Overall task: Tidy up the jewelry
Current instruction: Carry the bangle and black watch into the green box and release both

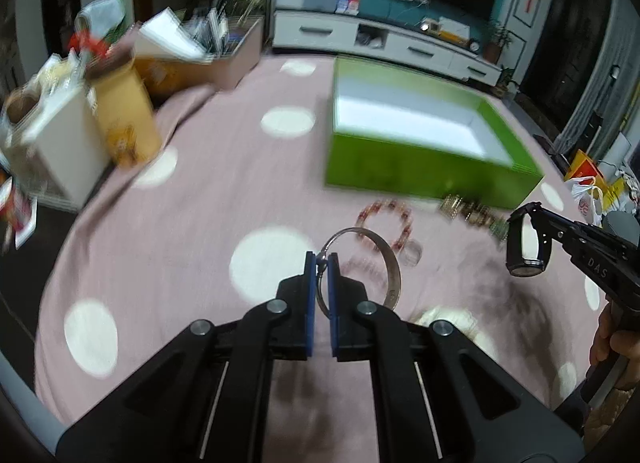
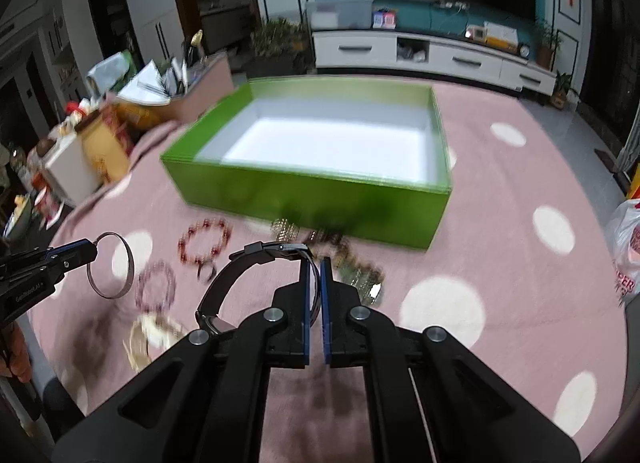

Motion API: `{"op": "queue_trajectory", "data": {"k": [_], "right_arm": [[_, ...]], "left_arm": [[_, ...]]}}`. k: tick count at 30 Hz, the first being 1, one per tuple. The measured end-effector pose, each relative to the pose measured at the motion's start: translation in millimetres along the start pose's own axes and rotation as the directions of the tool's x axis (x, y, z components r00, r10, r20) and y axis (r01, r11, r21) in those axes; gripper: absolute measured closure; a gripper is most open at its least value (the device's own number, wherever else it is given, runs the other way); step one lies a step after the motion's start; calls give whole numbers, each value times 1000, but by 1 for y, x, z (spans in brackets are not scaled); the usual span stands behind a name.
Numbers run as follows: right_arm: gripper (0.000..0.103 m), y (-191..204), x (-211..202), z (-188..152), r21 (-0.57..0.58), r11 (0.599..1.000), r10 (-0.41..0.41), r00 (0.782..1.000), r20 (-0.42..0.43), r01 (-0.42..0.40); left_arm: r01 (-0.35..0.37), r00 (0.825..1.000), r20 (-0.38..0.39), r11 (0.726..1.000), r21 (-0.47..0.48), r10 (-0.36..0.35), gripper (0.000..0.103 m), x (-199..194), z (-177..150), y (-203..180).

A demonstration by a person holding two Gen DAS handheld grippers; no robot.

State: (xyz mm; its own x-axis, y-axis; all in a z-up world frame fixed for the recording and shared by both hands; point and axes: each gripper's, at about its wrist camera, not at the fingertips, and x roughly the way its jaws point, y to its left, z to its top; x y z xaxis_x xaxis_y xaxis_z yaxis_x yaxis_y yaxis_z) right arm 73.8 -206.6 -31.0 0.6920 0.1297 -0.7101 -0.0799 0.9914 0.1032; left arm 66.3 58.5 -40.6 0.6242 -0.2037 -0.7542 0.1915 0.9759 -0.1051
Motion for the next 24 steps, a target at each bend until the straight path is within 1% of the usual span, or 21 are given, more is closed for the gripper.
{"op": "queue_trajectory", "data": {"k": [3,5,8,10,13,18,20,21,22,23,24], "right_arm": [[99,-4,-3,19,4,1000,-6,999,42,6],[99,-8,-1,32,10,1000,-7,998,64,6],[99,-14,8,51,29,1000,3,997,78,-5],[99,-18,18,62,37,999,-2,997,79,-1],[99,-23,40,76,50,999,-11,998,62,8],[97,-30,77,82,68,997,-20,1000,-1,20],[94,-31,86,82,74,997,-23,1000,-19,24],[90,-32,88,82,80,997,-20,999,-26,22],[87,-32,87,81,85,996,-20,999,-28,22],[83,-33,87,80,86,996,-24,999,-22,25],[74,-33,85,80,88,996,-33,999,-16,35]], "left_arm": [[6,998,60,999,42,-8,98,-2,30,-18],[16,996,81,999,49,-20,98,2,49,-27],[22,996,89,998,55,-27,98,15,76,-37],[16,996,90,998,56,-21,98,29,95,-44],[19,997,69,999,46,-23,98,52,114,-51],[-7,1000,16,999,46,6,98,93,130,-58],[-13,1000,0,999,49,13,98,104,128,-61],[-14,1000,-5,999,48,14,98,105,126,-61],[-13,1000,-13,999,50,14,96,108,126,-61],[-13,1000,-15,999,52,14,93,109,125,-60],[-13,1000,-15,999,50,13,79,108,124,-59]]}}
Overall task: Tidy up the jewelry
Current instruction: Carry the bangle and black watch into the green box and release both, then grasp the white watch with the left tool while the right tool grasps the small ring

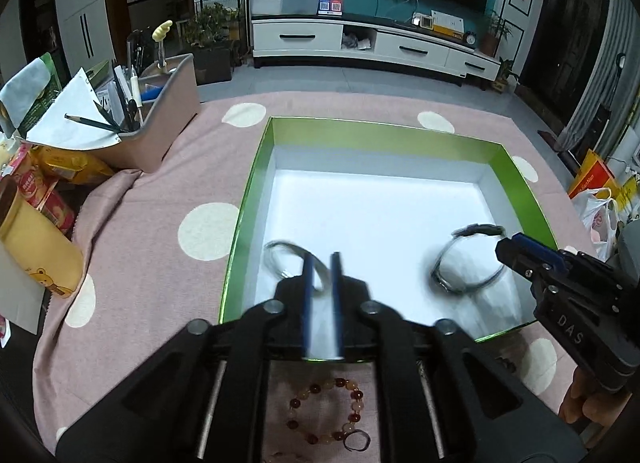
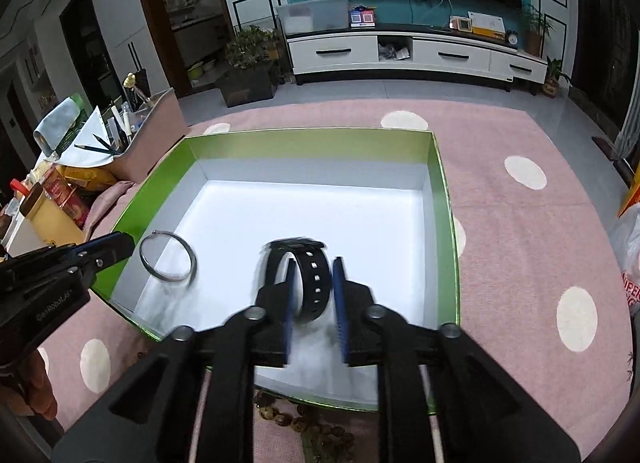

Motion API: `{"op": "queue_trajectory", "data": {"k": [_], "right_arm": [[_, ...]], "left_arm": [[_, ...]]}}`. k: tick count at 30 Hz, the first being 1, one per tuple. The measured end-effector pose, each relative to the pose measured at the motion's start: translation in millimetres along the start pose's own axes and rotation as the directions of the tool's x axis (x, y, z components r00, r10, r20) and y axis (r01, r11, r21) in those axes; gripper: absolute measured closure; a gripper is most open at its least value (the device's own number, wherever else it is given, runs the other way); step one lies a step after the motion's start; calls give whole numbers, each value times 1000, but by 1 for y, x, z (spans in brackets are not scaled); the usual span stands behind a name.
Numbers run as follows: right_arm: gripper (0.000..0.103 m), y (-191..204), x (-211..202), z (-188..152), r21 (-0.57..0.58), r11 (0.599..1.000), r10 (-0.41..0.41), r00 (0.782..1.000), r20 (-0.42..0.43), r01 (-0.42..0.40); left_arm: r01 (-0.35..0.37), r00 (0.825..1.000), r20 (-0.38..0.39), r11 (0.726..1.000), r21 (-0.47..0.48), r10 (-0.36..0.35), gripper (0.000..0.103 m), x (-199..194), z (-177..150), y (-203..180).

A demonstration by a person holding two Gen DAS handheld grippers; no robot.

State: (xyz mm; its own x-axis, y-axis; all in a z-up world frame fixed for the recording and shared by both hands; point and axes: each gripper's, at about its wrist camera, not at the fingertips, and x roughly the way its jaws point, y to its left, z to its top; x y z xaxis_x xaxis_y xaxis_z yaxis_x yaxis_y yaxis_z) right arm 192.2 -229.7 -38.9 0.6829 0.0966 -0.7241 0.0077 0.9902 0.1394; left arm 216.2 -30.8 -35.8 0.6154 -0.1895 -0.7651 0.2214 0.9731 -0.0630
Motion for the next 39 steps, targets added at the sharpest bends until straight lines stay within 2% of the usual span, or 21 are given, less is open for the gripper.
{"op": "queue_trajectory", "data": {"k": [1,2,3,5,6,8,10,12,13,16,21,24,30,33,39], "right_arm": [[67,-1,-3,-1,8,1000,-8,1000,7,8],[54,-2,-7,-1,18,1000,-10,1000,16,10],[50,-4,-11,-2,25,1000,-9,1000,27,9],[49,-5,-23,-3,23,1000,-17,999,41,16],[44,-5,-30,-5,24,1000,-22,999,49,21],[34,-5,-44,-9,22,999,-27,997,69,26],[34,-4,-58,-13,14,999,-36,996,84,35],[23,-3,-74,-19,10,999,-44,994,104,44],[21,-2,-80,-23,4,999,-50,992,112,50],[17,2,-100,-34,-15,998,-53,991,126,55],[1,4,-129,-56,-9,999,-40,991,128,41],[1,3,-135,-72,1,1000,-26,995,101,26],[1,2,-144,-111,11,997,77,996,40,-77],[1,6,-150,-128,-7,994,108,994,36,-108],[1,18,-159,-154,-69,976,207,978,17,-206]], "left_arm": [[2,1000,0,1000,-3,-2,61,-2,-2,0],[2,1000,3,1000,-6,-2,55,-4,-3,1],[-1,1000,7,1000,-9,1,50,-7,-5,3],[-3,1000,7,1000,-5,3,45,-15,-8,4],[-6,1000,7,1000,-4,6,38,-18,-10,5],[-4,1000,20,1000,2,4,33,-30,-17,6],[-10,999,31,1000,3,9,22,-42,-23,6],[-5,999,38,1000,7,4,19,-53,-30,5],[-7,999,44,1000,11,6,14,-61,-35,4],[-14,998,56,999,31,12,10,-79,-49,1],[-21,998,54,999,33,19,2,-102,-73,5],[-27,999,39,999,21,26,2,-114,-91,12],[-79,997,-17,997,-6,79,2,-117,-124,31],[-56,998,-43,998,-22,55,2,-118,-141,41],[-1,999,-47,1000,-26,0,2,-121,-160,46]]}}
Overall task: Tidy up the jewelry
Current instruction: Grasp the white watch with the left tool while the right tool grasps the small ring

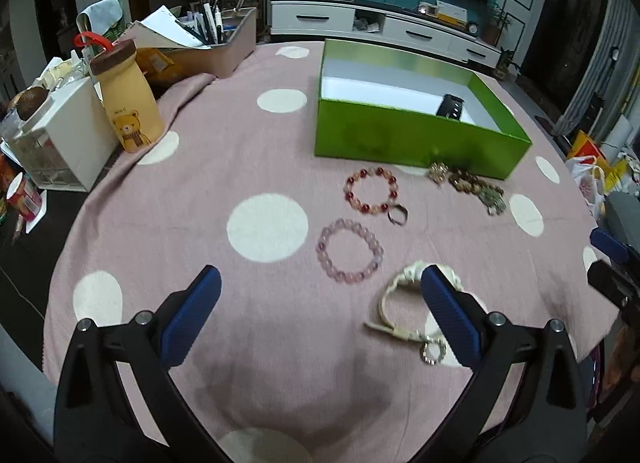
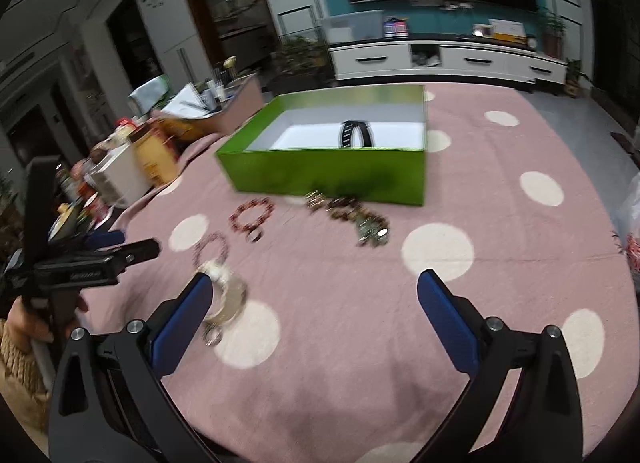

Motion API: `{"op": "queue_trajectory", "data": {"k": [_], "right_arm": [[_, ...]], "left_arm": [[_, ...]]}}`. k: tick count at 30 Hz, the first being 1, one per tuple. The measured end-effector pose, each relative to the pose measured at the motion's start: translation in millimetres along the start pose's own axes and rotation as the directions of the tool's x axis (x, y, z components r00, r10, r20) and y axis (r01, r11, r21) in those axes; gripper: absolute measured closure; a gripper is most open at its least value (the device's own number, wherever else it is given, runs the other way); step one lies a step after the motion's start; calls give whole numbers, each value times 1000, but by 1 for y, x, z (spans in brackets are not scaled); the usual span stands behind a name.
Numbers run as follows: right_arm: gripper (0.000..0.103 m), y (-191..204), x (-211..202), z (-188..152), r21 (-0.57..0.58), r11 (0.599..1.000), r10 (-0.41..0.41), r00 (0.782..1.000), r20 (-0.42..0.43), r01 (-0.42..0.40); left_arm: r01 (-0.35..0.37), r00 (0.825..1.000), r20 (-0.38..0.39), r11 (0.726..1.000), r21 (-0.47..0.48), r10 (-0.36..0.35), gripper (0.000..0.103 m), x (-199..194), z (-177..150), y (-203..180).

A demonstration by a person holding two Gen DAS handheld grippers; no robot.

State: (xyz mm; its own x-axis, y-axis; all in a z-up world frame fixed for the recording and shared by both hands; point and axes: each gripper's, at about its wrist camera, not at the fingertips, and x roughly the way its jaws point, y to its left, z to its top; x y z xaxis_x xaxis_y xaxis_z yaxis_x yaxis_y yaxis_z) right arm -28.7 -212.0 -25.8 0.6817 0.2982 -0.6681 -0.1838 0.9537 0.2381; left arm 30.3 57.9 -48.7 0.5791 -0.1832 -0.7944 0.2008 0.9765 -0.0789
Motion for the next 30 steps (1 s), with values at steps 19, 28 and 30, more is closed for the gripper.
{"op": "queue_trajectory", "data": {"k": [19,28,30], "right_arm": [[54,88,78,-57,-279,949,92,976,-198,-147],[82,96,95,-51,-344,935,36,989,-143,-84],[83,91,92,-51,-339,938,31,989,-146,-79]], "left_arm": [[31,999,-26,999,-27,-32,2,9,-26,15],[71,996,-48,997,-21,-72,2,20,-26,9],[84,995,-56,996,-14,-84,2,25,-25,4]]}}
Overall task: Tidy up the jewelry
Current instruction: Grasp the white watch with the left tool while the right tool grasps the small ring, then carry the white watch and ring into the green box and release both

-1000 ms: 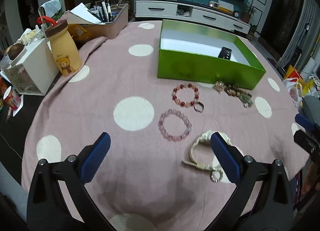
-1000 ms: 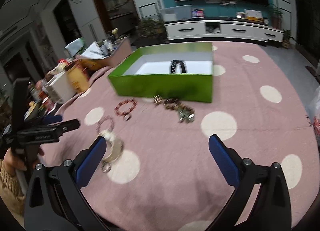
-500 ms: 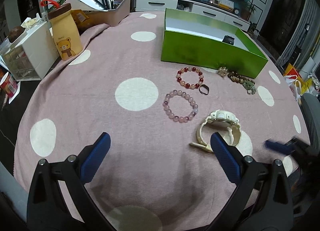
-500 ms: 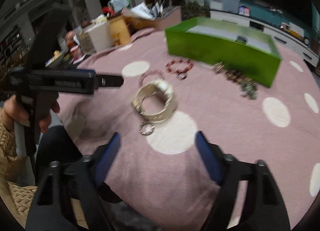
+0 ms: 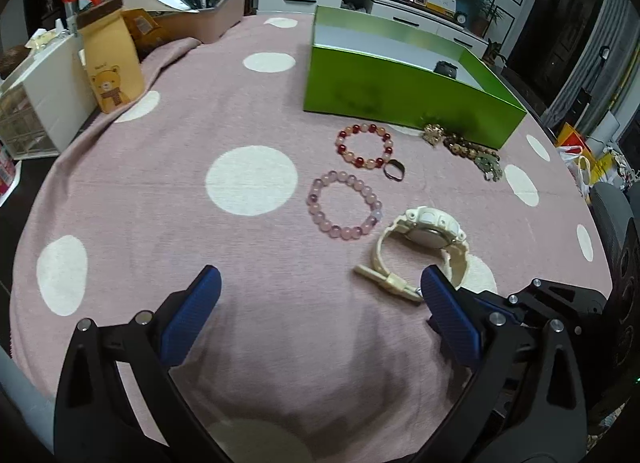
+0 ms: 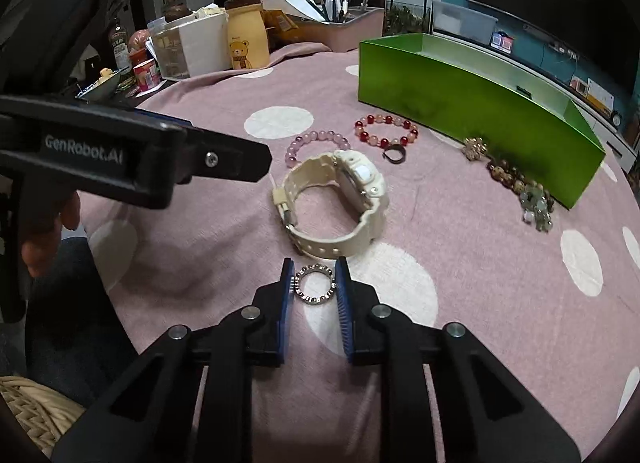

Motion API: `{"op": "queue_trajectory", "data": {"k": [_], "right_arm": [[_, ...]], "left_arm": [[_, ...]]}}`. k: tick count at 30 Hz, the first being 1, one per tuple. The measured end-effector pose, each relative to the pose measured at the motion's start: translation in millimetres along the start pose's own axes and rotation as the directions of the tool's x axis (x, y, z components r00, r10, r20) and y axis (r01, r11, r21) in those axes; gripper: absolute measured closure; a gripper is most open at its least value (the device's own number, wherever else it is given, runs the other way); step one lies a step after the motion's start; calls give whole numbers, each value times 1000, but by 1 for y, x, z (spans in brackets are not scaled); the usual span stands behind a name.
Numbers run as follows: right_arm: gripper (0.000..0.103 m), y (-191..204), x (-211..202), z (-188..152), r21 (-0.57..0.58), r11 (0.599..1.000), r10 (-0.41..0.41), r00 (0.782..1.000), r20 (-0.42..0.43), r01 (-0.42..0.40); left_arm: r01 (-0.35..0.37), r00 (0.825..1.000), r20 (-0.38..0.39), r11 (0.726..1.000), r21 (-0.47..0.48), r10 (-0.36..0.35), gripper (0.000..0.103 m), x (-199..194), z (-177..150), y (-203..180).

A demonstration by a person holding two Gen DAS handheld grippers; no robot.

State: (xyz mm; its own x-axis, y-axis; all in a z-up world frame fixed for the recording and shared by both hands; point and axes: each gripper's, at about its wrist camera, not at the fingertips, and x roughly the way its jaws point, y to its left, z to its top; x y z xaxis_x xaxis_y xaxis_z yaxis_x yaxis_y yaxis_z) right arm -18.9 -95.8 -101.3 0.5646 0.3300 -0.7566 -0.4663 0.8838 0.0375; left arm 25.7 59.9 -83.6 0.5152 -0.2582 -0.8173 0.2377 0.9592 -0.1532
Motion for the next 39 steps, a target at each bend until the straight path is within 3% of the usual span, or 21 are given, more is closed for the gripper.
{"op": "queue_trajectory", "data": {"k": [3,5,7,11,13,14,16,25,39], "right_arm": [[83,-16,-10,-10,50,999,-21,1000,-4,21],[83,-29,-17,-17,93,995,-29,1000,-4,29],[83,-40,-24,-23,125,991,-41,999,-2,41],[83,-55,-33,-27,171,984,-47,999,12,45],[83,-58,-35,-25,179,983,-50,999,22,45],[83,-59,-36,-25,182,982,-50,998,28,44],[83,-60,-37,-24,185,982,-50,998,37,42],[83,-69,-40,-26,217,975,-57,997,61,42],[83,-104,-68,-7,268,960,-126,980,151,82]], "left_arm": [[13,1000,-12,1000,21,-13,3,7,2,-9],[17,1000,-18,999,36,-16,10,12,4,-15],[23,999,-30,999,48,-21,26,18,6,-21],[32,998,-59,998,56,-29,44,33,9,-30],[33,997,-73,998,54,-29,64,38,10,-32],[27,997,-73,998,54,-23,66,39,11,-33],[22,997,-76,998,52,-18,80,40,12,-33],[34,997,-68,999,17,-32,92,38,14,-33],[57,998,28,998,-13,-57,93,3,41,-32]]}}
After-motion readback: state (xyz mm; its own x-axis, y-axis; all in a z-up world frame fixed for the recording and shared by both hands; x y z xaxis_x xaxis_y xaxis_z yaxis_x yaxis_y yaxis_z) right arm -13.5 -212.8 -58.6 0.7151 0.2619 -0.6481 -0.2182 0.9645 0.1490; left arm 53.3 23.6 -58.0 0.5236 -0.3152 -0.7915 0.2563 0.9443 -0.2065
